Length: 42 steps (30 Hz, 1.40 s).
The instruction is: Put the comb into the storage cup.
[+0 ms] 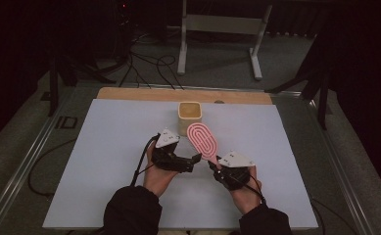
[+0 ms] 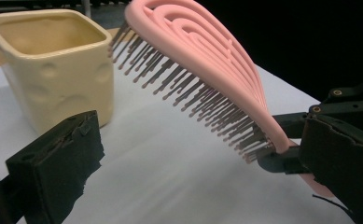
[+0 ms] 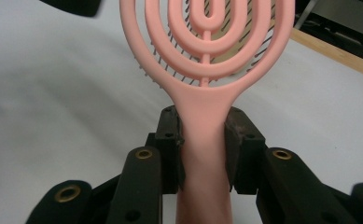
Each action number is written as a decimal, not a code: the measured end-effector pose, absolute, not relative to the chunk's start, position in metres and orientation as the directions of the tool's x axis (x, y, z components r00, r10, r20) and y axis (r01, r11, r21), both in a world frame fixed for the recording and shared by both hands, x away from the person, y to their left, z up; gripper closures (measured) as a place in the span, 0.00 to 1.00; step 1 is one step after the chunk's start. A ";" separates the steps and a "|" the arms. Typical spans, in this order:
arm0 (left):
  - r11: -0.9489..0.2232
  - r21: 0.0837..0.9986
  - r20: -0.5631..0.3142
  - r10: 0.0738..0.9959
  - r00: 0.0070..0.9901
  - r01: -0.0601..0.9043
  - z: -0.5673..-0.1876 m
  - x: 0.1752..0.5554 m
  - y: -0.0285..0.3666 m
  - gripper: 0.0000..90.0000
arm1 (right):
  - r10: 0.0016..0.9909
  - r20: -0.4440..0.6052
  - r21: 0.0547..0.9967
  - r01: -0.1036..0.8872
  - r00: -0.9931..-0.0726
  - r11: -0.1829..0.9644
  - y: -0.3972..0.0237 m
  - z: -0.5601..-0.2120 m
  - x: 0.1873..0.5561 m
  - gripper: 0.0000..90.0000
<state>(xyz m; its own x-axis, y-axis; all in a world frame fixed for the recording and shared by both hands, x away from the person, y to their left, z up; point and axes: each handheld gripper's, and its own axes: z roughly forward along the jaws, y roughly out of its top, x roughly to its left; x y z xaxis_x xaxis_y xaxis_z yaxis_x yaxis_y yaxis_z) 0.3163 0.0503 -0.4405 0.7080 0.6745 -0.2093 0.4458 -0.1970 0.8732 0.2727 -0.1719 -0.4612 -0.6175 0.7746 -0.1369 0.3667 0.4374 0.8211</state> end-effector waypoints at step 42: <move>-0.119 0.830 -0.365 0.622 0.693 0.545 -0.444 0.325 0.018 0.61 | 0.780 -0.120 0.826 0.375 -0.614 0.422 -0.164 -0.467 0.270 0.78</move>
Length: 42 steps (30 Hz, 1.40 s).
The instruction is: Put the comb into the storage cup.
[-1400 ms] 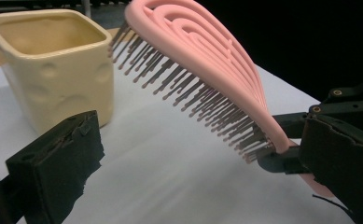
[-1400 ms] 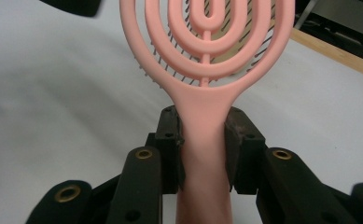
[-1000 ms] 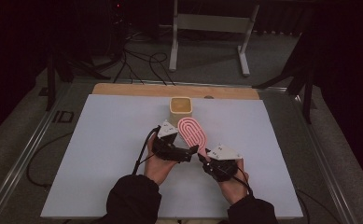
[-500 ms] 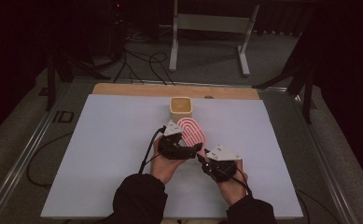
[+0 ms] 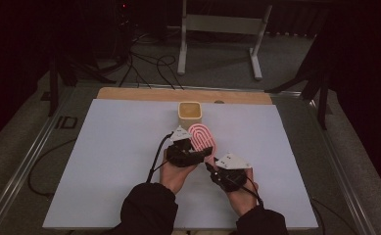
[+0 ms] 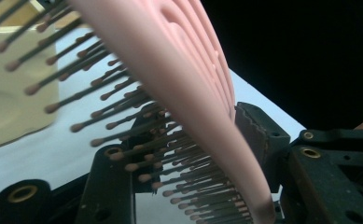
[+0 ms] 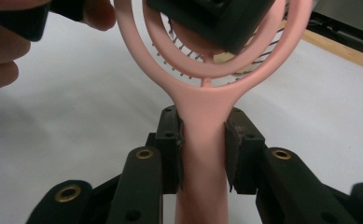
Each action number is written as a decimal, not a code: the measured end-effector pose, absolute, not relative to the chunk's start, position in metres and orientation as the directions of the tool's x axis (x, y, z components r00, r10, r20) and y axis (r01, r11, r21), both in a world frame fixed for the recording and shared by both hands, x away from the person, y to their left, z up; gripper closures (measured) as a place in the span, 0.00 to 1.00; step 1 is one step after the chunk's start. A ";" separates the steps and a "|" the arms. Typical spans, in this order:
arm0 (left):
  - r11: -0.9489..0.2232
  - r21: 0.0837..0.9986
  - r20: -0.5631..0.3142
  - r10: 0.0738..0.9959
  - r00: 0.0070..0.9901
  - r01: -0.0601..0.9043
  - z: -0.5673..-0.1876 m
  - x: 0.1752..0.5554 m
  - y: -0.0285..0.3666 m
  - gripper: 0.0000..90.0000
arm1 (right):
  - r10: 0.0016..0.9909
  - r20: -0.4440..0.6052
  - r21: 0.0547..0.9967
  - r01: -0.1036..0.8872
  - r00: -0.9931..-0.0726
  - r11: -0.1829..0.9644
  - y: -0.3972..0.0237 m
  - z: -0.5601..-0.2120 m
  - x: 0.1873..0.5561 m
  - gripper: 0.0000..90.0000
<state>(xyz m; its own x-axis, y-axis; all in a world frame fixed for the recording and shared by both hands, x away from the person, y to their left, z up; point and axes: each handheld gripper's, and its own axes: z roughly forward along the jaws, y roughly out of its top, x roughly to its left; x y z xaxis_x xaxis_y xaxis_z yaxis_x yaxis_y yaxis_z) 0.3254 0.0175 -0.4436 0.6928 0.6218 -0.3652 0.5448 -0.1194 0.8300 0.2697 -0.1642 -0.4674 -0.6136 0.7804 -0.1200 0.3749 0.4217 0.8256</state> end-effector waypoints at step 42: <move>-0.099 0.872 -0.345 0.570 0.746 0.479 -0.426 0.319 0.022 0.72 | 0.785 -0.036 0.861 0.379 -0.619 0.339 -0.168 -0.467 0.276 0.10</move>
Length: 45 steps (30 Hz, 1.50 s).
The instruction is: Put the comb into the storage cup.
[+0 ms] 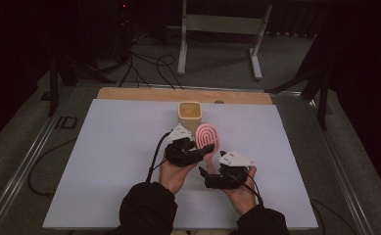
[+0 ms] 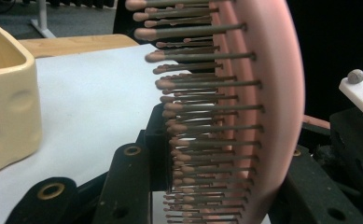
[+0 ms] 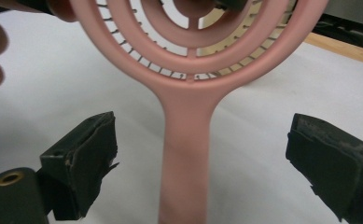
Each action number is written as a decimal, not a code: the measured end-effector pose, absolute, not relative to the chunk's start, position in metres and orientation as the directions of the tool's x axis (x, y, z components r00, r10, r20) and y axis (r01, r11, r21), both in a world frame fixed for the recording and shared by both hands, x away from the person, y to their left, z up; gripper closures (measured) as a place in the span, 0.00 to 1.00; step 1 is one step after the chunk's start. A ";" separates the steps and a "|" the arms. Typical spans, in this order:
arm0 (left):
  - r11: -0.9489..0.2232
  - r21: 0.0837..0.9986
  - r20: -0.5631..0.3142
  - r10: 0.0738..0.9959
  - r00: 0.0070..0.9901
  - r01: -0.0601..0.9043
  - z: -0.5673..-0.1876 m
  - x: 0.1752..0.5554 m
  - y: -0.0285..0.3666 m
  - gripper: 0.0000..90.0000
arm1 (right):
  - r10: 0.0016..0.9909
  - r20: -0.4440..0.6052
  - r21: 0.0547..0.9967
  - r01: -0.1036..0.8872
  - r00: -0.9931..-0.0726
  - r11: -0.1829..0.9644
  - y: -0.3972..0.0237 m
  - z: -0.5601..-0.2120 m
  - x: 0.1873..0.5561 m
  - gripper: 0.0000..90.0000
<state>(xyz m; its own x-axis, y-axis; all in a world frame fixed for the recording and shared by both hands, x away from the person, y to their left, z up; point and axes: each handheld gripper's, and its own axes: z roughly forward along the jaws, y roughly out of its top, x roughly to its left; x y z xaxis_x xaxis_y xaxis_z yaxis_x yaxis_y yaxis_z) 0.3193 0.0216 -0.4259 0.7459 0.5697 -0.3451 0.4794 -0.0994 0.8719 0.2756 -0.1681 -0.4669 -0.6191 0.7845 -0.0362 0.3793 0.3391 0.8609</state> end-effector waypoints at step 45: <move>-0.055 0.902 -0.310 0.608 0.731 0.428 -0.406 0.321 0.059 0.72 | 0.816 0.023 0.883 0.395 -0.578 0.255 -0.240 -0.465 0.269 0.10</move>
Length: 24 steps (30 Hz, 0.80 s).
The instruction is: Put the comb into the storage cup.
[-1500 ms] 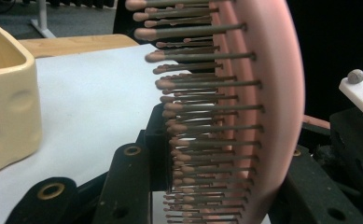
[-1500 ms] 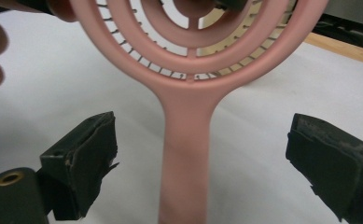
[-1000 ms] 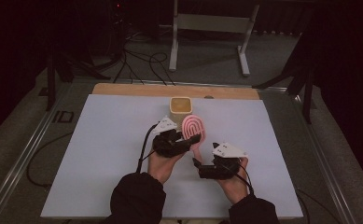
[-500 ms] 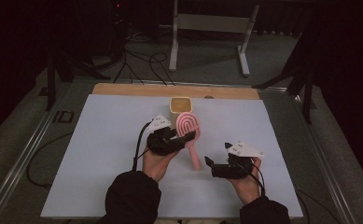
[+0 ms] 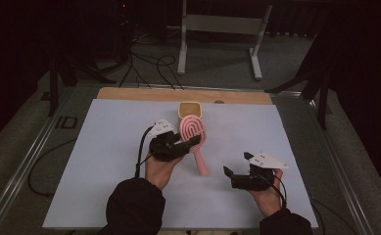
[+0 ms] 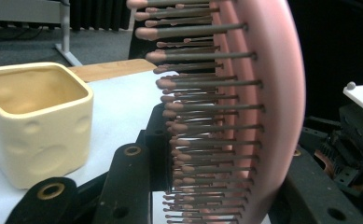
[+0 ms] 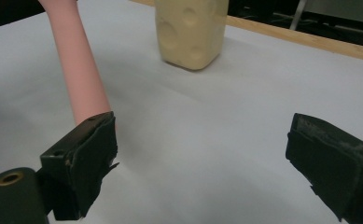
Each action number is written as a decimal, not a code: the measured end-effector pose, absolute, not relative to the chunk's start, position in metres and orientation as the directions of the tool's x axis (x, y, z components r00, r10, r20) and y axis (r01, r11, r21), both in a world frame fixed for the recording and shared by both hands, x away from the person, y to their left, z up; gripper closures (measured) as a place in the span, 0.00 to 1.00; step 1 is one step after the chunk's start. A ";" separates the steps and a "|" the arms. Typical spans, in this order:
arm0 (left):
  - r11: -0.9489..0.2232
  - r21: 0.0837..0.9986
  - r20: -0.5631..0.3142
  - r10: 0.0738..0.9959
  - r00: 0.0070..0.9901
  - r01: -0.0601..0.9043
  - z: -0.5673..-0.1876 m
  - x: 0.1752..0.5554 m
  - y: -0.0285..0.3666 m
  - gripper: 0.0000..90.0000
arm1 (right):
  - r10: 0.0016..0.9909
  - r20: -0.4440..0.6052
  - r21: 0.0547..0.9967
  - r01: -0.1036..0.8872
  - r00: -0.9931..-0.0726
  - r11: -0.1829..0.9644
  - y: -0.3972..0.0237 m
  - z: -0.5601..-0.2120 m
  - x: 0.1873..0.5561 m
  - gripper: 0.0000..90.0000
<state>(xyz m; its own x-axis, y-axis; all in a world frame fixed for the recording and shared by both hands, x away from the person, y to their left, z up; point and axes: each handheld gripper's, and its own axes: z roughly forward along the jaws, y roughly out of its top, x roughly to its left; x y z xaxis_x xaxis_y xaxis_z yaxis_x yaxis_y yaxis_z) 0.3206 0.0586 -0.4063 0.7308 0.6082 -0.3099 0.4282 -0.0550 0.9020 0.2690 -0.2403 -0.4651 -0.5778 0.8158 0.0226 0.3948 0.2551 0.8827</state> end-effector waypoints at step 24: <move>-0.055 0.909 -0.292 0.625 0.724 0.413 -0.400 0.322 0.071 0.72 | 0.854 -0.002 0.922 0.330 -0.520 0.203 -0.268 -0.487 0.245 0.10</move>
<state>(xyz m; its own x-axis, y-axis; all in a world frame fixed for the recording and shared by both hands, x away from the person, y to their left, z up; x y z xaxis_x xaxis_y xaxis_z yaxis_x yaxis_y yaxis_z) 0.3225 0.0706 -0.3997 0.7243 0.6248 -0.2916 0.4131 -0.0547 0.9090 0.2451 -0.2684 -0.4866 -0.5203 0.8540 -0.0020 0.3297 0.2030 0.9220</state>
